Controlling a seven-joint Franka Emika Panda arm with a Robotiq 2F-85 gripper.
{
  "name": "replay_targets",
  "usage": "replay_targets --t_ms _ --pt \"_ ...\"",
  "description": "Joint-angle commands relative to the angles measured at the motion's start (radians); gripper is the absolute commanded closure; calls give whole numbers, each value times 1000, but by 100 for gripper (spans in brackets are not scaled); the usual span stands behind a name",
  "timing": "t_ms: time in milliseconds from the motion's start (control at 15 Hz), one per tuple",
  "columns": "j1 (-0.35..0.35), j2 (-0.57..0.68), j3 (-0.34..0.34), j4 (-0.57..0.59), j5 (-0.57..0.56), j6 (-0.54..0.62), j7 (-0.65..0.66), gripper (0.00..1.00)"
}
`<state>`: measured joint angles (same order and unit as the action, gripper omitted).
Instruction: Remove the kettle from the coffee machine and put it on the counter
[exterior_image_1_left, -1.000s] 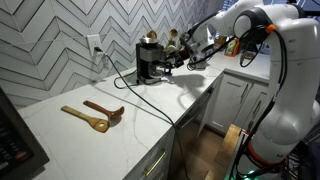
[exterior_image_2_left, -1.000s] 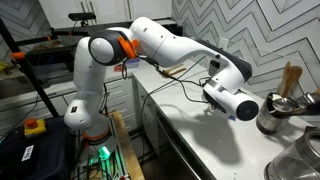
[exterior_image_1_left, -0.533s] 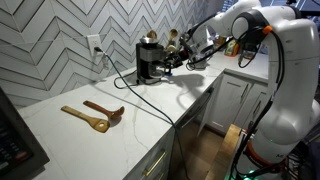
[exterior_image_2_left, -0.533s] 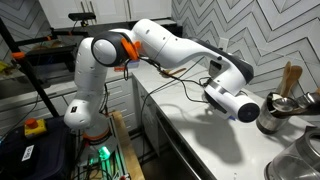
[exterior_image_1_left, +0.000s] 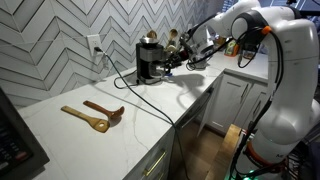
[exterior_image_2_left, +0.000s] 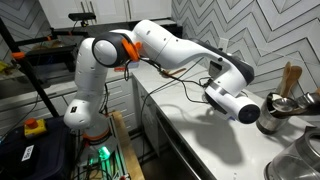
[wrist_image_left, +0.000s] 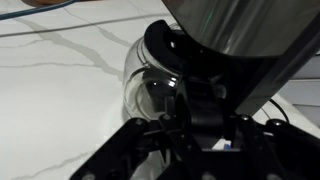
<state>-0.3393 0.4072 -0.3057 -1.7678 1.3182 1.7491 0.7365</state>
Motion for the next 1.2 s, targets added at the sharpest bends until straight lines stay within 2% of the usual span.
replay_targets --t_ms 0,67,133,200,267,333,600,733,1133 --pt "-20 21 10 22 11 -36 17 60" --pt "-20 22 10 23 8 -39 15 70" --pt "-21 22 10 23 8 -42 15 71" --pt "-21 24 10 24 7 -45 15 84" --pt "-23 26 9 24 4 -54 18 88" --pt "-26 30 8 25 5 -58 18 86" --pt "-27 30 9 26 4 -64 38 87" --pt "-29 29 9 27 2 -74 36 93" --pt "-40 36 4 38 -39 -181 43 98"
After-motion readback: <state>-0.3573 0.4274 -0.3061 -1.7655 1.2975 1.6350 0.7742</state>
